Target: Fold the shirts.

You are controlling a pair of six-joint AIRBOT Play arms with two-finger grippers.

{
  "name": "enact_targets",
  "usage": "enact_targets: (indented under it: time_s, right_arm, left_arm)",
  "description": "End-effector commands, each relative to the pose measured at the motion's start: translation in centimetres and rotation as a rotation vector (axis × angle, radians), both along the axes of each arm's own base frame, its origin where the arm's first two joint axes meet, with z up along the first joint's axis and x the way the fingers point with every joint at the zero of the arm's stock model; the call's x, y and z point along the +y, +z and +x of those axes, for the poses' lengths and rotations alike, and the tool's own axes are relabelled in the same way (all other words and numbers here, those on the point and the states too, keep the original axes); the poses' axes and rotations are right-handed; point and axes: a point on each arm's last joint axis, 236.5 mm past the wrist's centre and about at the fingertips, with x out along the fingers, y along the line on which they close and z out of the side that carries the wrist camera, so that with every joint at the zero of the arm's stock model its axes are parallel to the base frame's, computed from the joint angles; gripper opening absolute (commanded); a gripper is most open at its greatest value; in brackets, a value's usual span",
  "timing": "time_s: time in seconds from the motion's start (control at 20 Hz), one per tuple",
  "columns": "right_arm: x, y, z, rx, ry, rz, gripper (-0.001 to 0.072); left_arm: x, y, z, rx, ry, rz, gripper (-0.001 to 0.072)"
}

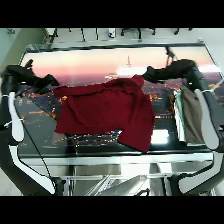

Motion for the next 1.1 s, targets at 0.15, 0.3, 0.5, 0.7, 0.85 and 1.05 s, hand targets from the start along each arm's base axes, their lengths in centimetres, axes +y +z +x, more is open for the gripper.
enact_targets:
  time_s: [0.15,0.3,0.5,0.7,0.85,1.05]
  right_arm:
    - [-5.9,-4.6,-11.3,0.321,0.048,-0.021,0.0321]
    - [-7.3,-7.7,-15.0,0.36,-0.002,-0.029,0.0321]
    - [-8.7,-9.2,-17.7,0.421,-0.042,-0.002,0.0323]
    - [-8.7,-9.0,-17.6,0.413,-0.045,0.0,0.0323]
    - [-8.8,-9.0,-17.5,0.411,-0.048,-0.004,0.0324]
    - [-9.3,-9.2,-16.6,0.379,-0.074,-0.019,0.0326]
  left_arm:
    - [4.1,-2.3,-12.8,0.268,-0.069,-0.128,0.0361]
    - [3.0,-6.3,-18.6,0.366,-0.096,-0.196,0.0362]
    - [2.2,-10.2,-21.3,0.418,-0.05,-0.227,0.0362]
    - [-0.1,-10.9,-19.4,0.333,-0.076,-0.244,0.0362]
    - [-1.6,-11.4,-19.0,0.333,-0.119,-0.223,0.0361]
    - [-3.1,-12.2,-20.0,0.391,-0.165,-0.247,0.0361]
